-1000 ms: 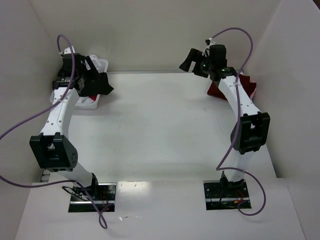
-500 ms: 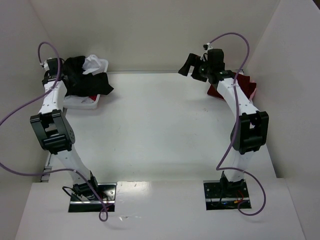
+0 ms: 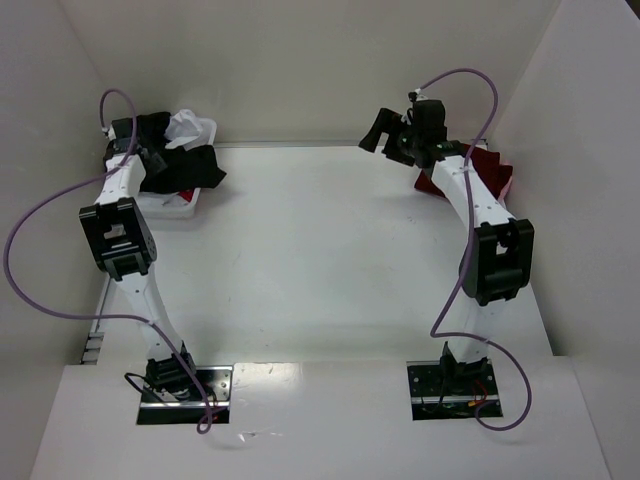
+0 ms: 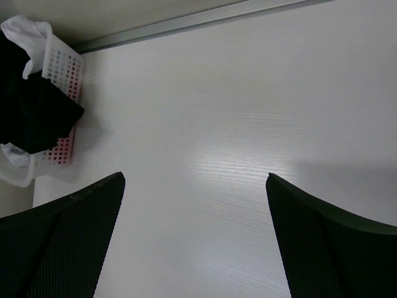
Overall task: Fold and stack the t-shirts
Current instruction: Grab crumpled tshirt from bin with the left arm, then move the tshirt to the center of the board, then flatten out the tshirt
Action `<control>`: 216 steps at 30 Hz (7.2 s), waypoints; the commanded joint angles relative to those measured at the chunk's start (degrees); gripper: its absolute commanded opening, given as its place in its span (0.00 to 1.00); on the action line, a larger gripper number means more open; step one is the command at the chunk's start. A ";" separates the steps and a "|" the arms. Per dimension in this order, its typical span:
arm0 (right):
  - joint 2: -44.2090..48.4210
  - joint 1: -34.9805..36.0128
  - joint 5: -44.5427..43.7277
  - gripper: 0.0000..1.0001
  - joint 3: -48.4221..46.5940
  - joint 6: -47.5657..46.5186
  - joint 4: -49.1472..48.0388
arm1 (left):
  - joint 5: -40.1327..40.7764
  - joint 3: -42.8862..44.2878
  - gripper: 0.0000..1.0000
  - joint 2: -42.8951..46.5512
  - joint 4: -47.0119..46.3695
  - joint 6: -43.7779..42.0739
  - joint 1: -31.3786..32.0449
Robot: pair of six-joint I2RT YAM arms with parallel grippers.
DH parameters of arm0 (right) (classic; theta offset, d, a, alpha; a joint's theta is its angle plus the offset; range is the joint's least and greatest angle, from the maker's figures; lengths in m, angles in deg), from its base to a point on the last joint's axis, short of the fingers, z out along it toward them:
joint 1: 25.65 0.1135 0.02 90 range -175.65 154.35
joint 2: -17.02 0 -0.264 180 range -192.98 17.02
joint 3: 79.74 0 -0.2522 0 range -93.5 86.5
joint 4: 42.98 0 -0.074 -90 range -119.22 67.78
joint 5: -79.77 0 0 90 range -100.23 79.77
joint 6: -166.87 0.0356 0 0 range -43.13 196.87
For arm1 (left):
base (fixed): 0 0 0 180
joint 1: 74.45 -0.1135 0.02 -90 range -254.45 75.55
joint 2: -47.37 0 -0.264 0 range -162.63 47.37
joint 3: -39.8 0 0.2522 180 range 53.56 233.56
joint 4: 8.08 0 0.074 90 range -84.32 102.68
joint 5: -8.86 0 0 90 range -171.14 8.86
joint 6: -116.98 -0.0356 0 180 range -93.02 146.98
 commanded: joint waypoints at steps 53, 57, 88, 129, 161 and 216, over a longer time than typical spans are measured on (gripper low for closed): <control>43.79 3.72 -3.05 1.00 34.89 0.74 10.97 | -26.07 -36.50 1.00 54.92 8.54 1.35 47.24; 42.48 4.55 -3.68 1.00 39.45 2.05 9.78 | -32.30 -40.31 1.00 48.98 7.24 3.46 47.89; 46.53 4.55 -6.76 0.99 48.43 6.01 6.72 | 5.48 -17.38 0.75 6.93 14.71 12.07 64.82; 15.20 10.11 -5.62 0.98 32.40 2.76 1.00 | -3.64 -49.02 0.41 50.97 21.57 25.26 50.05; -28.62 22.60 -13.58 0.87 -18.23 -14.50 11.32 | -9.13 -50.42 0.95 56.60 20.04 16.17 33.10; -7.10 23.18 -18.71 0.00 7.04 -4.36 4.15 | 1.71 -22.91 0.83 11.52 14.45 2.81 37.92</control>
